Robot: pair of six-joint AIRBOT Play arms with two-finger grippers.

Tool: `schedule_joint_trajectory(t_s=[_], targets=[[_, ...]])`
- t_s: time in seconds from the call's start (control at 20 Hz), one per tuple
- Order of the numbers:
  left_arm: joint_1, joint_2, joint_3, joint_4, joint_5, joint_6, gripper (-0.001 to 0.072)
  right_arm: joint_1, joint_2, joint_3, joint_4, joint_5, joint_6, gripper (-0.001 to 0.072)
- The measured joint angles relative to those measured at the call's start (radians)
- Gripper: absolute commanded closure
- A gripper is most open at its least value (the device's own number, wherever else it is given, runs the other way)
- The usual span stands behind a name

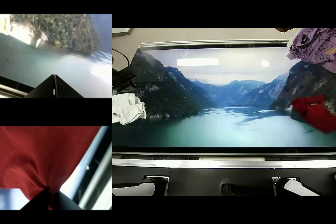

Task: Fold the clothes and pants, and hang the long-sleeved shirts on hangers.

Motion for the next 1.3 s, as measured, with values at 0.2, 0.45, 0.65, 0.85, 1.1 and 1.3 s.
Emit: schedule_joint_trajectory(t_s=[0.2,0.45,0.65,0.85,1.1,1.3], targets=[[0.0,0.0,0.0,0.0,-0.007,0.005,0.0688,-0.05,0.073,-0.183,-0.023,-0.053,-0.066,0.0689],[0.0,0.0,0.0,0.0,-0.008,0.007,0.0688,-0.064,0.096,-0.29,-0.102,-0.085,-0.103,0.0688],[0.0,0.0,0.0,0.0,-0.008,0.007,0.0688,-0.067,0.1,-0.347,-0.158,-0.1,-0.126,0.0687],[0.0,0.0,0.0,0.0,-0.008,0.008,0.0688,-0.068,0.101,-0.38,-0.209,-0.101,-0.135,0.0687],[0.0,0.0,0.0,0.0,-0.008,0.008,0.0688,-0.068,0.101,-0.413,-0.244,-0.09,-0.144,0.0554],[0.0,0.0,0.0,0.0,-0.005,0.008,0.0688,-0.068,0.101,-0.417,-0.301,-0.051,-0.136,0.0218]])
